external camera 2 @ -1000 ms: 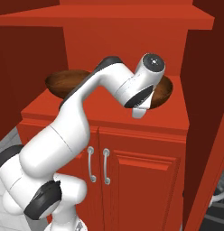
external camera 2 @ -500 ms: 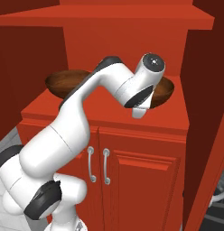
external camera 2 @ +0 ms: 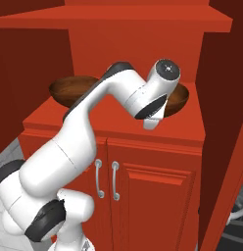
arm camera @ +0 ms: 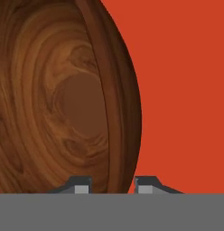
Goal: Pick up the bowls from the cabinet and place each bowl in front of a stool on the dining counter.
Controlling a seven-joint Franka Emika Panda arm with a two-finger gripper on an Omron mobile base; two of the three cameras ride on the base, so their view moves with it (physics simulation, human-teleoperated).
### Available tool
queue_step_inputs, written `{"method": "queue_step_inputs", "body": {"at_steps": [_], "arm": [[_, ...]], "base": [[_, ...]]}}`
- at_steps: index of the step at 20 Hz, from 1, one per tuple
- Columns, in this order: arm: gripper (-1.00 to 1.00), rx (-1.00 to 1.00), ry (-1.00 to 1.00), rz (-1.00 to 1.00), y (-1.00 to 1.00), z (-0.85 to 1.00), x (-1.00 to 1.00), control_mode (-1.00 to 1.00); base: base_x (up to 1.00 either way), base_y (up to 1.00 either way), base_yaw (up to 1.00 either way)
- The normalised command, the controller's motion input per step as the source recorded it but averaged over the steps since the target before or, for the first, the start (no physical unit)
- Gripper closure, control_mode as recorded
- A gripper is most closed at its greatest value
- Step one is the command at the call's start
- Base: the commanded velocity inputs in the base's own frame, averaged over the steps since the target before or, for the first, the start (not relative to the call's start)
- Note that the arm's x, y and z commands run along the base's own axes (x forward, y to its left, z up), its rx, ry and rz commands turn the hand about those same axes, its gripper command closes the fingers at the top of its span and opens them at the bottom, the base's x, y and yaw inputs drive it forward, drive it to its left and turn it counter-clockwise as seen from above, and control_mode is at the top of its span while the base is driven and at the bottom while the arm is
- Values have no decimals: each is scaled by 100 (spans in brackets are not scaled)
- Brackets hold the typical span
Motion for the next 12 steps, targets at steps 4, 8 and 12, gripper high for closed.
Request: {"method": "queue_step_inputs", "body": {"at_steps": [4, 8, 12], "arm": [[100, 0, -19, 0, 8, 0, -66, -100], [100, -1, -21, 0, 14, 0, -81, -100], [100, -7, -16, 0, 50, 0, -78, -100]], "base": [[0, 0, 0], [0, 0, 0], [0, 0, 0]]}}
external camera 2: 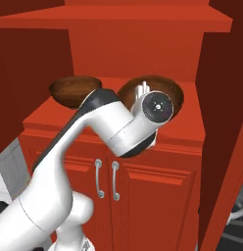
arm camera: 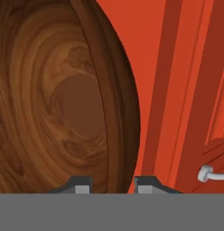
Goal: Pick up the bowls from the cabinet and place each bowl in front of a stool on the dining counter.
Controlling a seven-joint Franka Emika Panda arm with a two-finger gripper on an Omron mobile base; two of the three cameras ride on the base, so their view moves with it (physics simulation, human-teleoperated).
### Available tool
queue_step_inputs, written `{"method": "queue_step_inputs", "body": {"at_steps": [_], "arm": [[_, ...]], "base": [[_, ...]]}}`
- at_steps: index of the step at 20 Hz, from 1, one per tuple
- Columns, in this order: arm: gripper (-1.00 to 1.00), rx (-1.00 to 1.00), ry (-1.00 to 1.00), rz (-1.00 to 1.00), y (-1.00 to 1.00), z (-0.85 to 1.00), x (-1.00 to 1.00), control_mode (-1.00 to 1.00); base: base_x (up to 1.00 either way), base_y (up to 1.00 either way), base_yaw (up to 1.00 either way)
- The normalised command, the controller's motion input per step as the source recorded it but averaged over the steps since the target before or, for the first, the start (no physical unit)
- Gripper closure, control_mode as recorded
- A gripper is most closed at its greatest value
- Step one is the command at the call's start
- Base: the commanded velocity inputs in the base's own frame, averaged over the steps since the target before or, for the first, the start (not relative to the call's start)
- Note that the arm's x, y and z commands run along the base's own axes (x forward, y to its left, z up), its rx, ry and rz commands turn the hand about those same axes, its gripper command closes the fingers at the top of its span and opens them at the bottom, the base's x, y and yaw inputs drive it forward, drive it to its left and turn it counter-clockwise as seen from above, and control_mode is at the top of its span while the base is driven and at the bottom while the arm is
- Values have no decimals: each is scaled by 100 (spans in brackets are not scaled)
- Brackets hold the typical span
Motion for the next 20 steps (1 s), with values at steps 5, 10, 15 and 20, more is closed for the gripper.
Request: {"method": "queue_step_inputs", "body": {"at_steps": [5, 10, 15, 20], "arm": [[100, -8, 0, 0, 73, 4, -49, -100], [100, -6, 5, 0, 65, 16, -48, -100], [100, -3, 13, 0, 43, 27, -38, -100], [100, -3, 13, 0, 30, 17, -29, -100]], "base": [[0, 0, 0], [0, 0, 0], [0, 0, 0], [0, 0, 0]]}}
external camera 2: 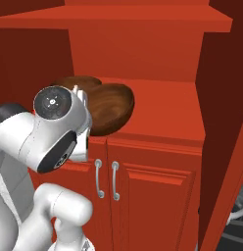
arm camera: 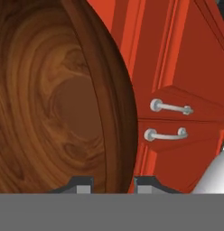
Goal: Pick up the bowls from the cabinet and place each bowl in front of a stool on the dining counter.
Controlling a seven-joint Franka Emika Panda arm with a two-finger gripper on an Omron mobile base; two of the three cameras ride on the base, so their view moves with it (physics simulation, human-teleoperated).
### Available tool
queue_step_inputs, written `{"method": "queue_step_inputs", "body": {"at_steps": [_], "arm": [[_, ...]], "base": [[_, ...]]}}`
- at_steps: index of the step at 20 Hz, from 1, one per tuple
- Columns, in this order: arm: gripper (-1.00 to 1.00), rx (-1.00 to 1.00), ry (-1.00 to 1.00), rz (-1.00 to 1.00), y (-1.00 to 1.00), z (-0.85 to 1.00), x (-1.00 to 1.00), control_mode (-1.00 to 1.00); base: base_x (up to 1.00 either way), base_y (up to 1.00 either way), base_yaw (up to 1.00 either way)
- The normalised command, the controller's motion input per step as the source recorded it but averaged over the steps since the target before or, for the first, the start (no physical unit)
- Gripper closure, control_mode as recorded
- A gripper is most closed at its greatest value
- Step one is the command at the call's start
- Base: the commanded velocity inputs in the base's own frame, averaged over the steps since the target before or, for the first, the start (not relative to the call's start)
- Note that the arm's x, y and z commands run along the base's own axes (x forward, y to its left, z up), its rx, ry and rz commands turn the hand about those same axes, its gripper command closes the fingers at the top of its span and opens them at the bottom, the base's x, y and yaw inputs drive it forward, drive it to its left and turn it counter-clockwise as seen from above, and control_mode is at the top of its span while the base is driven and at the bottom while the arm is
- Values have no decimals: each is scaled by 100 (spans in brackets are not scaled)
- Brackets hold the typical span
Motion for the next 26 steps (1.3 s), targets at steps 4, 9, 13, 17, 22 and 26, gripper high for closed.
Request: {"method": "queue_step_inputs", "body": {"at_steps": [4, 9, 13, 17, 22, 26], "arm": [[100, 0, 14, 1, 18, 18, -21, -100], [100, 0, 15, 3, 12, 11, -10, -100], [100, 0, 9, 3, 8, 0, -7, -100], [100, 7, 1, 0, 0, 0, -5, -100], [100, 9, 0, 0, 0, 0, 0, -100], [100, 5, 0, 0, 0, 0, 0, -100]], "base": [[0, 0, 0], [0, 0, 0], [0, 0, 0], [0, 0, 0], [0, 0, 0], [0, 0, 0]]}}
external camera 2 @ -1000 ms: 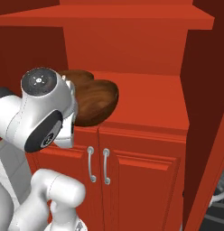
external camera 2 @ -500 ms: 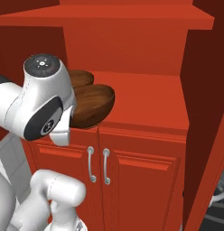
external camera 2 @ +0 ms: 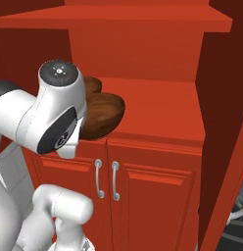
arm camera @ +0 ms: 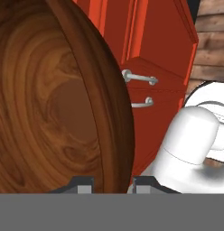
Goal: Pick up the bowls from the cabinet and place each bowl in front of a stool on the dining counter.
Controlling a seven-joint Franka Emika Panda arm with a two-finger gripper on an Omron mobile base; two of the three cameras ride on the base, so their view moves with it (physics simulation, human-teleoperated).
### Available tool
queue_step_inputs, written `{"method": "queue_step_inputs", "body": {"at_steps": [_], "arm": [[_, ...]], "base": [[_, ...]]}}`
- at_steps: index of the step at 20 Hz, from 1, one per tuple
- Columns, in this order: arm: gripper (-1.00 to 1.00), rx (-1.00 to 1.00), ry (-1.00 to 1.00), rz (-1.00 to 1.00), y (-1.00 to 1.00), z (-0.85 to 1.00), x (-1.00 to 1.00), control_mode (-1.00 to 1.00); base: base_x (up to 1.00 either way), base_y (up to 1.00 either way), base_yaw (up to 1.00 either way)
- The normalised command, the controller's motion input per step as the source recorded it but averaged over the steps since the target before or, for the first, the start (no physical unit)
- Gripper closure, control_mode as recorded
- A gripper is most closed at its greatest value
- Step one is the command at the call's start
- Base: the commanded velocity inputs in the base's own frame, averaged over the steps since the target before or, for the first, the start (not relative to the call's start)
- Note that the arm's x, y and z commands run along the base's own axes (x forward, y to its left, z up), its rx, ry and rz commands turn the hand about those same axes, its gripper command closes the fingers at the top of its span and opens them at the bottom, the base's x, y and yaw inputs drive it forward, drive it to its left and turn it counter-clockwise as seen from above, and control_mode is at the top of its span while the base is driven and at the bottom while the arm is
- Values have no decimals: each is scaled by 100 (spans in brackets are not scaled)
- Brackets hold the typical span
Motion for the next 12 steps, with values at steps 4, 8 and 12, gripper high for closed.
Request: {"method": "queue_step_inputs", "body": {"at_steps": [4, 8, 12], "arm": [[100, 0, 0, 0, 0, -4, -3, 100], [100, 0, 0, 0, 0, 0, 0, 100], [100, 0, 0, 0, 0, 0, 0, 100]], "base": [[-6, 0, 0], [-82, -2, -2], [-100, -6, -20]]}}
